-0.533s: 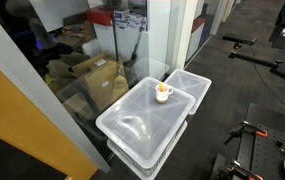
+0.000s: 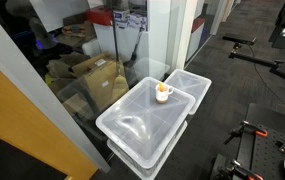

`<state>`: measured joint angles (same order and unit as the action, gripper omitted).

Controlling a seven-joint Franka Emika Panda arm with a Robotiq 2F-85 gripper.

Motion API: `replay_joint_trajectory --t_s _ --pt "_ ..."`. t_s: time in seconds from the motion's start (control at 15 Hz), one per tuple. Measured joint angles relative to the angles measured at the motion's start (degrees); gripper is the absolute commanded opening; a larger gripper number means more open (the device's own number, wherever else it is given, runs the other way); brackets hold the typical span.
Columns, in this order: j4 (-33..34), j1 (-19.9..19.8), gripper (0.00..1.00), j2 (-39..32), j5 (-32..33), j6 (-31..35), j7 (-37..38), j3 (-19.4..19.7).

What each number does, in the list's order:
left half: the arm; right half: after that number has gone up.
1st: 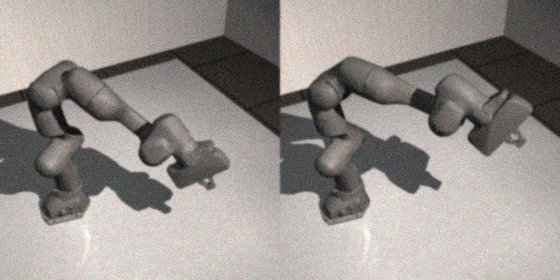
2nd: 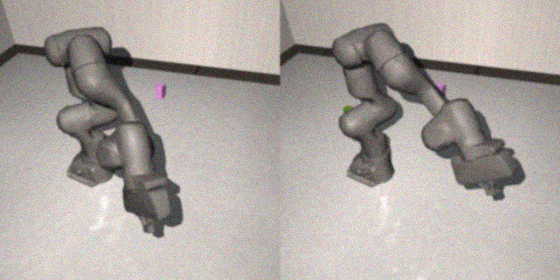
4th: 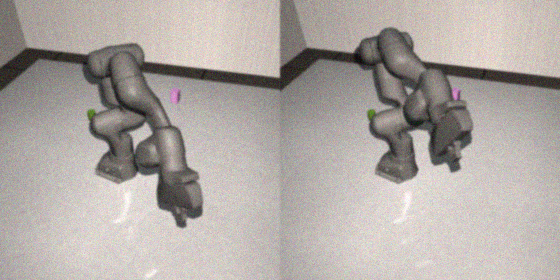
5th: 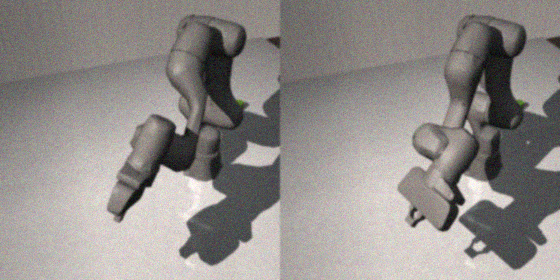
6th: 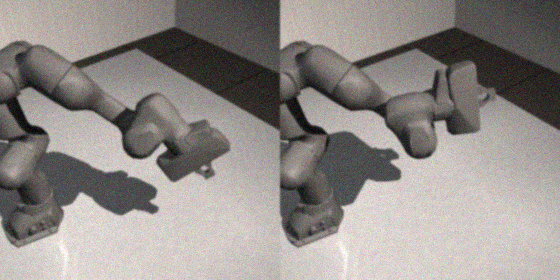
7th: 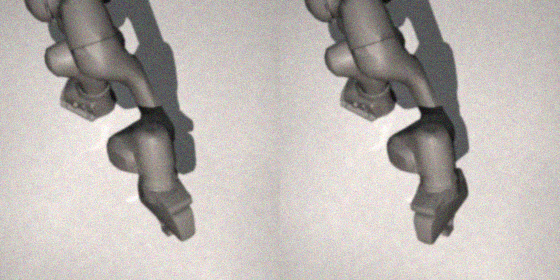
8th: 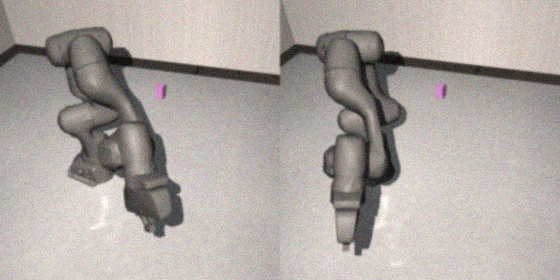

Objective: Remove the marker from the mug and put it on the storage box

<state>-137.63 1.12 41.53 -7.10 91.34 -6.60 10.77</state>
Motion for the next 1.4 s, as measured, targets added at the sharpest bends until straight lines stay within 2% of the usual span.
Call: replay_joint_trajectory --t_s 0.27,0.47,1.0,1.4 --pt "-0.20 -0.17 1.00 -0.33 0.04 1.63 0.00 -0.56" --pt "-0.92 -0.40 1.00 -1.60 0.33 6.88 0.00 -1.15" --pt "-5.41 -1.56 1.00 -6.97 4.00 29.13 0.00 -2.02" --pt "-9.51 -3.55 1.00 -12.17 7.41 49.00 0.23 -2.93"
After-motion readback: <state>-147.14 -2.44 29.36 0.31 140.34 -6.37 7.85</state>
